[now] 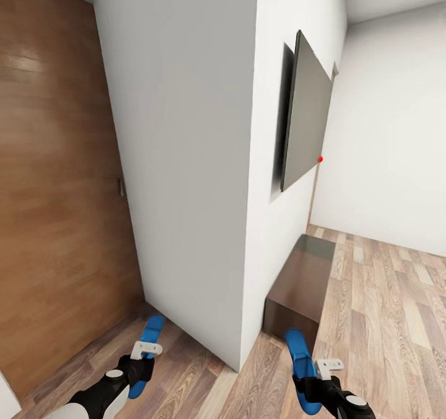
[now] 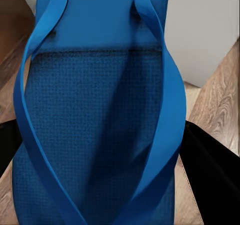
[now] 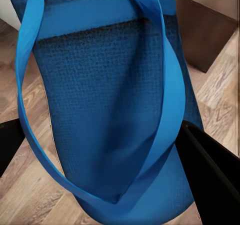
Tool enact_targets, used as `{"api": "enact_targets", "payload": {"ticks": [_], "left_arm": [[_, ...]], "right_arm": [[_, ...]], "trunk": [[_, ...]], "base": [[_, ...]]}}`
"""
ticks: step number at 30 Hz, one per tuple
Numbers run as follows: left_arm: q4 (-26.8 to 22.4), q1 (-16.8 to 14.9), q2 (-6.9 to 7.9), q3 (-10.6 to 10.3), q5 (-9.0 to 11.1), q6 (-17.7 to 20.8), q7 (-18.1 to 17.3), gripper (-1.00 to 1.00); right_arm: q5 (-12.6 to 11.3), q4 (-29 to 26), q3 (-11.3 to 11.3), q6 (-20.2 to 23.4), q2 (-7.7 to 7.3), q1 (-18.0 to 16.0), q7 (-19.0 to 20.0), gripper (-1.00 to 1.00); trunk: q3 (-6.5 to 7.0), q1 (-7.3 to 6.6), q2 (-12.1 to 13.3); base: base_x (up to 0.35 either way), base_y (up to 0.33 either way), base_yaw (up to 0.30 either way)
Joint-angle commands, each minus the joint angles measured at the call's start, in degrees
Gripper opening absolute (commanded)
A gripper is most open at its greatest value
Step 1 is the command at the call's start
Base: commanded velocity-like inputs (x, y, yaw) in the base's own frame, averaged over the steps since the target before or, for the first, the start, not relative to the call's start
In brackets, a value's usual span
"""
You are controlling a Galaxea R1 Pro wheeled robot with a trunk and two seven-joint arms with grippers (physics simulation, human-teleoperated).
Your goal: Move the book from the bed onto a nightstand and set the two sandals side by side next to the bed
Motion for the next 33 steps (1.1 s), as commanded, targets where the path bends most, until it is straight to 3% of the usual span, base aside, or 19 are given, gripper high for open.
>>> {"api": "enact_targets", "payload": {"ticks": [1, 33], "left_arm": [[0.0, 0.0, 0.04, -0.4, 0.6, -0.2, -0.1, -1.0], [0.0, 0.0, 0.04, -0.4, 0.5, -0.3, -0.1, -1.0]], "right_arm": [[0.3, -0.1, -0.4, 0.2, 0.09, -0.1, 0.6, -1.0], [0.3, -0.1, -0.4, 0.2, 0.05, -0.1, 0.7, -1.0]], "trunk": [[0.0, 0.03, 0.0], [0.91, 0.03, 0.0]], "base": [[0.048, -0.094, -0.18], [0.004, -0.009, -0.264]]}}
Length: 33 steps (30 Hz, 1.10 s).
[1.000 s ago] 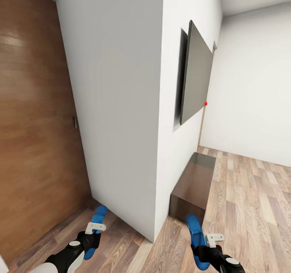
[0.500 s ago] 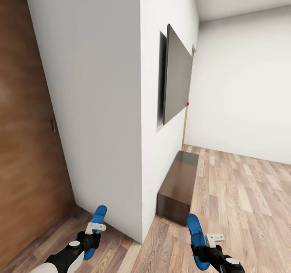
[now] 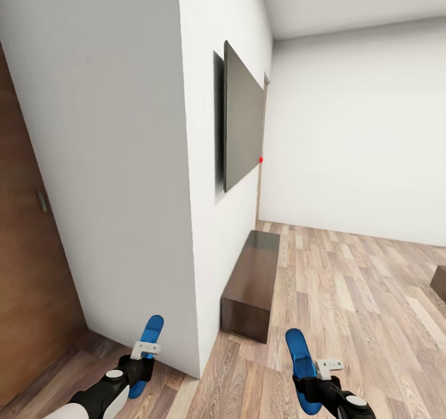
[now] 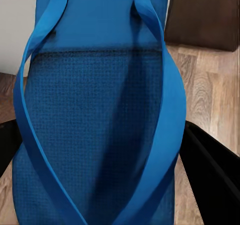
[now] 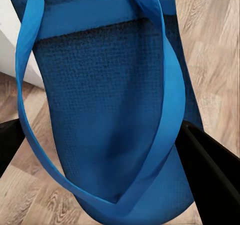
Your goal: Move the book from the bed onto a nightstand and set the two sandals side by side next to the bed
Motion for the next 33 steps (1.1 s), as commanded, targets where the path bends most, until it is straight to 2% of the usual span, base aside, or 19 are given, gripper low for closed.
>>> {"api": "enact_targets", "payload": {"ticks": [1, 33], "left_arm": [[0.0, 0.0, 0.05, -0.4, 0.6, -0.2, -0.1, -1.0], [0.0, 0.0, 0.05, -0.4, 0.7, -0.2, -0.1, -1.0]], "right_arm": [[0.3, -0.1, -0.5, 0.2, 0.09, -0.1, 0.5, -1.0], [0.3, -0.1, -0.5, 0.2, 0.07, -0.1, 0.5, -1.0]], "trunk": [[0.01, 0.02, 0.0], [1.05, 0.02, 0.0]], "base": [[0.0, 0.0, -0.272], [0.0, 0.0, -0.273]]}}
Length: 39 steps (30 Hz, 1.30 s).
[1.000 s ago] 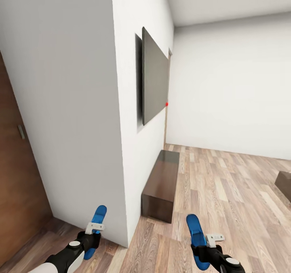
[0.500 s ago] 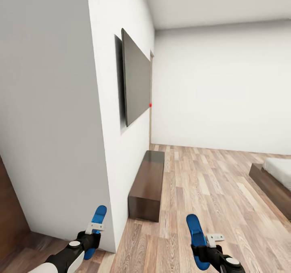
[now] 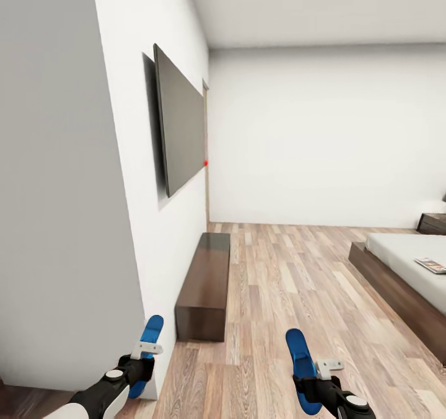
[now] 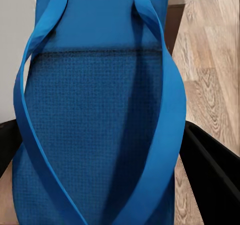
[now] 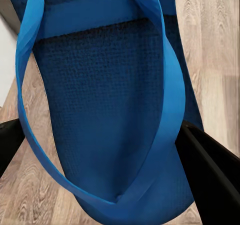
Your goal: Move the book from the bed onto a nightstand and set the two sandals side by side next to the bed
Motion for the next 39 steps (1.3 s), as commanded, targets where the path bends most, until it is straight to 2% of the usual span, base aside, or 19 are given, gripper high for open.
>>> {"api": "enact_targets", "payload": {"ticks": [1, 39], "left_arm": [[0.0, 0.0, 0.05, -0.4, 0.6, -0.2, -0.1, -1.0], [0.0, 0.0, 0.05, -0.4, 0.6, -0.2, -0.1, -1.0]], "right_arm": [[0.3, -0.1, -0.5, 0.2, 0.11, -0.1, 0.5, -1.0], [0.2, -0.1, -0.5, 0.2, 0.08, -0.1, 0.6, -1.0]], "trunk": [[0.01, 0.02, 0.0], [1.47, 0.02, 0.0]], "base": [[0.0, 0.0, -0.272], [0.0, 0.0, -0.273]]}}
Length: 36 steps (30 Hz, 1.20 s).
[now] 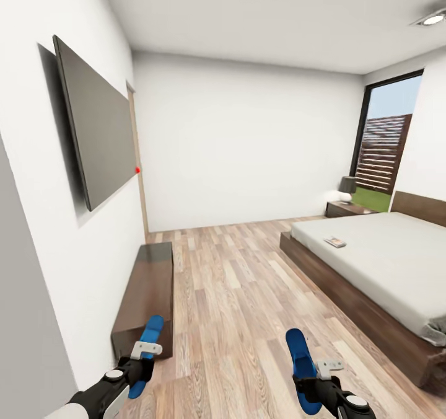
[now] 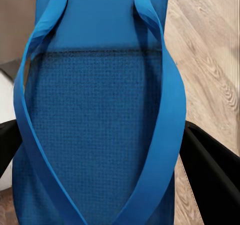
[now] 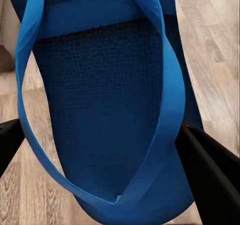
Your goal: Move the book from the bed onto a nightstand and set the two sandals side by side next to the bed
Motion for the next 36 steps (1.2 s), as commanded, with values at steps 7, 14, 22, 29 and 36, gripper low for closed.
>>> {"api": "enact_targets", "payload": {"ticks": [7, 14, 22, 29, 36], "left_arm": [[0.0, -0.1, 0.05, -0.4, 0.6, -0.2, -0.1, -1.0], [0.0, 0.0, 0.05, -0.4, 0.6, -0.2, -0.1, -1.0], [0.0, -0.1, 0.05, -0.4, 0.6, -0.2, -0.1, -1.0], [0.0, -0.1, 0.05, -0.4, 0.6, -0.2, -0.1, -1.0], [0.0, -0.1, 0.05, -0.4, 0.6, -0.2, -0.1, -1.0]], "right_arm": [[0.3, -0.1, -0.5, 0.2, 0.1, -0.1, 0.5, -1.0], [0.2, -0.1, -0.5, 0.2, 0.06, -0.1, 0.6, -1.0], [0.1, -0.1, -0.5, 0.2, 0.0, -0.1, 0.7, -1.0], [0.1, -0.2, -0.5, 0.1, -0.06, -0.1, 1.1, -1.0], [0.1, -0.1, -0.5, 0.1, -0.47, -0.1, 1.3, -1.0]], "trunk": [[0.26, 0.02, 0.0], [0.52, 0.02, 0.0], [0.62, 0.02, 0.0], [0.62, 0.02, 0.0], [0.23, 0.02, 0.0]], "base": [[0.0, 0.0, -0.273], [0.0, 0.0, -0.261], [0.0, 0.0, -0.112], [0.0, 0.0, -0.014], [0.0, 0.0, -0.096]]}}
